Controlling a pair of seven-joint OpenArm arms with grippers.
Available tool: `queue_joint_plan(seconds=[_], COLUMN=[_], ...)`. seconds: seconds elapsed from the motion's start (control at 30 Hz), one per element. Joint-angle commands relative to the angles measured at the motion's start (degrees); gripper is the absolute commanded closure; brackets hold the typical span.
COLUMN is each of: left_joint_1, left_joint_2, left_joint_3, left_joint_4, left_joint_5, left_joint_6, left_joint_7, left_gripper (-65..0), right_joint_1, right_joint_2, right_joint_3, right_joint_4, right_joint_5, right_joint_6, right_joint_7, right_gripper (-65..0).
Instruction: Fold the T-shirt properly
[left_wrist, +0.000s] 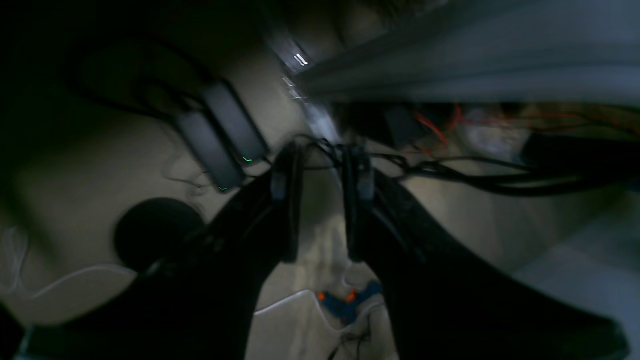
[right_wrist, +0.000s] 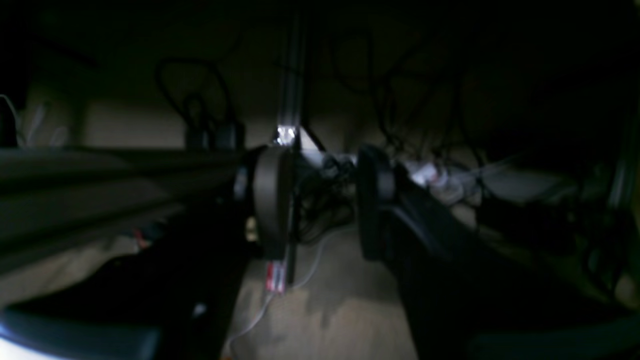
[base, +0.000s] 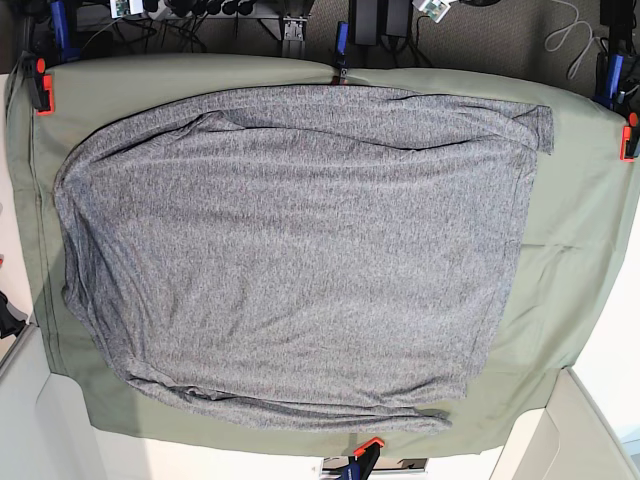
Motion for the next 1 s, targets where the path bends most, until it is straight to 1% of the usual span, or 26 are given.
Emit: queue_joint_plan(seconds=[0.0, 0.1, 0.17, 0.23, 0.33, 0.47, 0.57, 0.6, 0.63, 0.7, 0.73, 0.77, 0.87, 0.97], left_joint_1=[1.90, 4.76, 6.14, 7.08, 7.41, 7.41, 7.39, 7.41, 7.41, 7.39, 7.37, 7.17, 5.25, 2.23], left_joint_2=[-0.48, -0.50, -0.50, -0.55, -1.64, -3.61, -4.50, -4.79, -5.16, -6.10, -6.64, -7.30, -9.53, -11.74], left_joint_3=[-2.19, -8.24, -11.85, -15.17, -19.80, -25.79, -29.97, -31.41, -32.63, -34.97, -35.89, -36.57, -36.87, -35.45], left_joint_4=[3.52, 11.54, 15.69, 18.88, 21.62, 23.80, 24.46, 24.46, 24.44, 24.44, 24.44, 24.44, 24.06, 21.73], left_joint_5=[-1.09, -6.23, -10.14, -13.16, -15.39, -15.98, -16.00, -16.11, -16.61, -18.45, -19.52, -20.22, -20.28, -20.33], left_joint_6=[-0.44, -0.76, -1.79, -1.95, -1.92, -1.95, -1.90, -1.90, -1.90, -1.66, -1.66, -1.66, -1.66, -1.55], left_joint_7=[0.15, 2.71, 2.89, 2.89, 2.89, 2.89, 3.37, 3.34, 3.37, 3.32, 3.30, 3.30, 3.32, 3.37], left_gripper=[-17.1, -17.1, -17.1, -17.1, -17.3, -17.3, -17.9, -19.7, -23.6, -32.8, -36.2, -37.9, -38.1, -38.0], right_joint_1=[-1.68, -3.10, -3.23, -3.21, -2.89, -0.87, 2.14, 3.19, 4.31, 6.40, 7.30, 8.11, 10.21, 12.41], right_joint_2=[0.35, 0.87, 1.73, 2.58, 2.84, 2.84, 2.84, 2.82, 2.82, 2.82, 2.82, 2.82, 2.64, 2.21], right_joint_3=[0.17, 0.22, 0.22, 0.28, 1.33, 4.33, 7.06, 7.87, 8.52, 9.35, 9.51, 9.51, 9.49, 9.49], right_joint_4=[2.71, 8.59, 11.52, 14.05, 17.68, 20.83, 21.09, 21.09, 21.09, 21.03, 20.96, 20.87, 20.37, 19.63], right_joint_5=[0.48, 0.52, 0.52, 0.94, 4.90, 9.70, 13.99, 15.41, 16.35, 16.81, 16.81, 16.81, 17.84, 18.01], right_joint_6=[0.39, 0.42, 0.42, 0.35, 0.37, 0.42, 0.37, 0.39, 0.37, 0.22, 0.02, -0.09, -0.09, -0.35], right_joint_7=[0.70, 0.22, 0.22, 0.22, -0.31, -2.84, -7.37, -9.07, -10.36, -11.45, -11.78, -12.37, -13.33, -13.44], right_gripper=[-22.3, -22.3, -22.3, -22.3, -22.3, -22.7, -30.6, -33.0, -34.5, -34.7, -34.7, -34.7, -34.7, -34.7])
